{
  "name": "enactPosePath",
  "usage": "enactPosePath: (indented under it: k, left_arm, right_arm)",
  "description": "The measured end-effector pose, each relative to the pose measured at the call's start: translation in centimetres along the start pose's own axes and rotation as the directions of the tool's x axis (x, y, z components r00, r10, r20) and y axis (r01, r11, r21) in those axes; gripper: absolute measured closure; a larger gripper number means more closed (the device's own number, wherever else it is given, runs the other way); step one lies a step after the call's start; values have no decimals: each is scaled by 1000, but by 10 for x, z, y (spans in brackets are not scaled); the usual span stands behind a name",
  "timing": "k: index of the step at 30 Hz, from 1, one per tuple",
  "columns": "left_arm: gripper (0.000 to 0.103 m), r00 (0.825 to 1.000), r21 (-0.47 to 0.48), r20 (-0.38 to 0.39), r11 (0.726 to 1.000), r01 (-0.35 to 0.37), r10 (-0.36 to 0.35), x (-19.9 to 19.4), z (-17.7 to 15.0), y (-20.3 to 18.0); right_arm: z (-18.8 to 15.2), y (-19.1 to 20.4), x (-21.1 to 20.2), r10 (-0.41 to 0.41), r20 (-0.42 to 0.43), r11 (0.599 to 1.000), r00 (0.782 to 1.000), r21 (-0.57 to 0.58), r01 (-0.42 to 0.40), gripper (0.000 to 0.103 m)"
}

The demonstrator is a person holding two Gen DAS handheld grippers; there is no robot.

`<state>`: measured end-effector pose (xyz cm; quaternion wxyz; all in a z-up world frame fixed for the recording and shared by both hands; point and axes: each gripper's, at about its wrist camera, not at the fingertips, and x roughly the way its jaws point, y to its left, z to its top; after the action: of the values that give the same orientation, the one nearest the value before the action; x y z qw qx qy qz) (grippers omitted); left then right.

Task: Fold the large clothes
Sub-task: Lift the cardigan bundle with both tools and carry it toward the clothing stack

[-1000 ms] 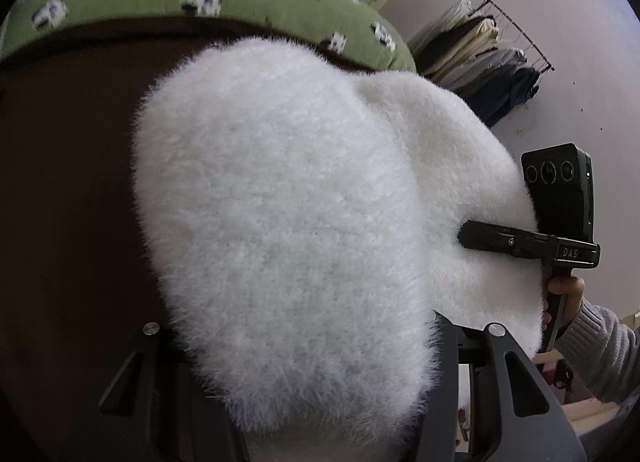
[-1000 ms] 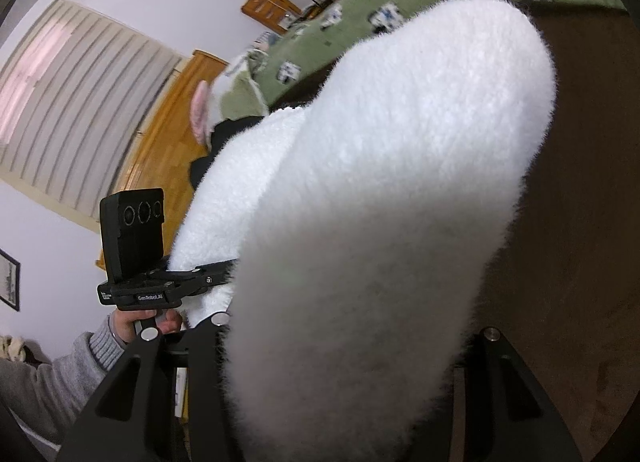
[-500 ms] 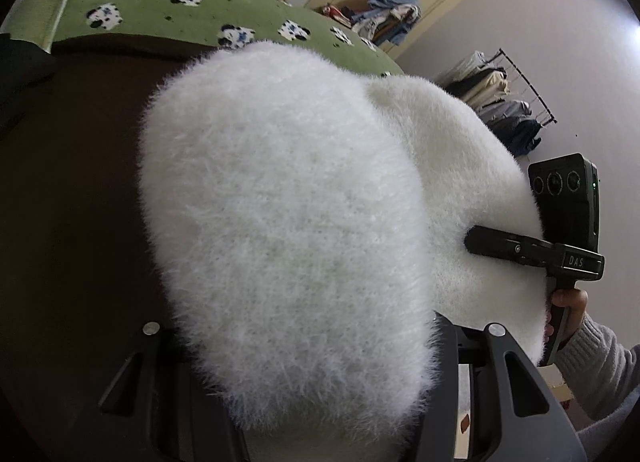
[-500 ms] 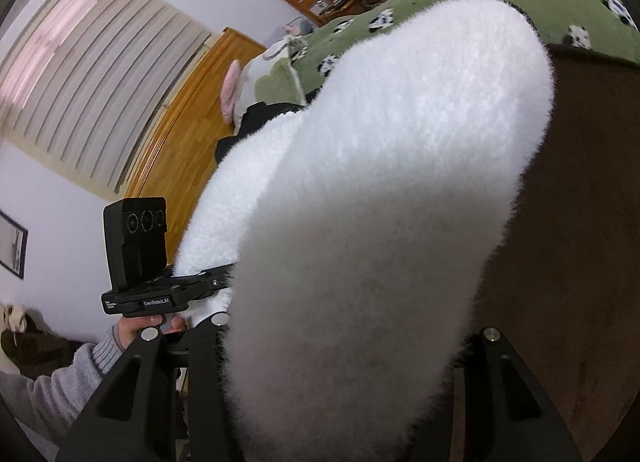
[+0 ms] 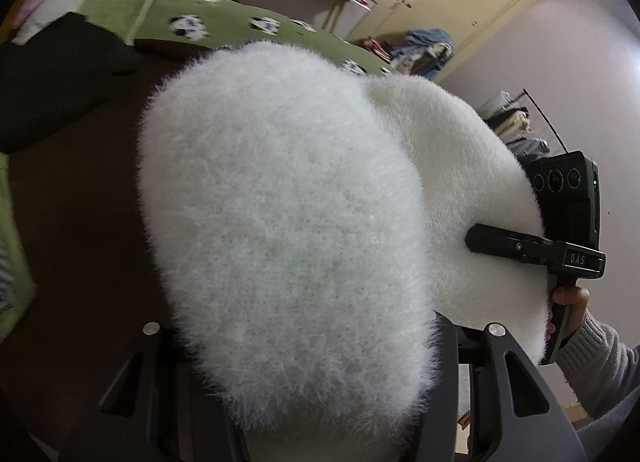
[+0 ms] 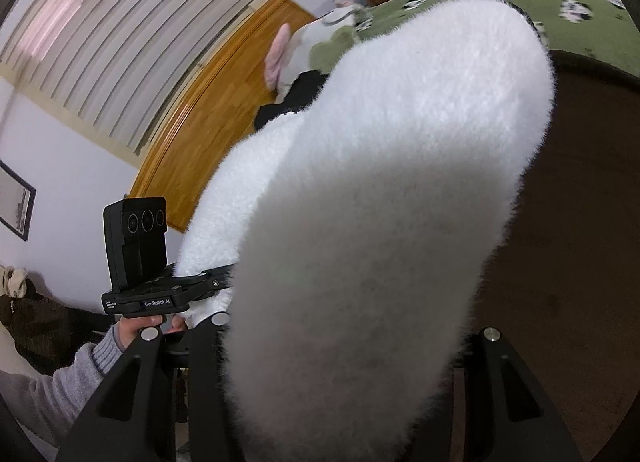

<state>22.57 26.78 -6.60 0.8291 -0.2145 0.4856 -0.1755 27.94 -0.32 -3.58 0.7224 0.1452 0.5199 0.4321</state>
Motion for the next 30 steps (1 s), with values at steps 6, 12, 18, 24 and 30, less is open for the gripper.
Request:
enactPosePath:
  k: [6, 12, 18, 24, 30]
  left_arm:
    - [55, 998, -54, 43, 997, -52, 54, -74, -3, 79]
    - [55, 985, -129, 110, 984, -121, 135, -145, -4, 165]
    - [55, 964, -210, 152, 961, -183, 216, -201, -10, 245]
    - [55, 944, -278, 170, 933, -228, 281, -237, -20, 307]
    - [55, 918, -363, 192, 894, -262, 347, -248, -24, 356]
  right_arm:
    - [25, 73, 82, 50, -57, 997, 997, -62, -53, 57]
    - [56, 142, 175, 110, -131, 983, 985, -135, -128, 57]
    - [78, 198, 264, 157, -210, 963, 965, -186, -197, 57]
    - [97, 231, 332, 185, -276, 946, 943, -209, -246, 57]
    - [114, 253, 409, 199, -347, 928, 916, -235, -291, 57]
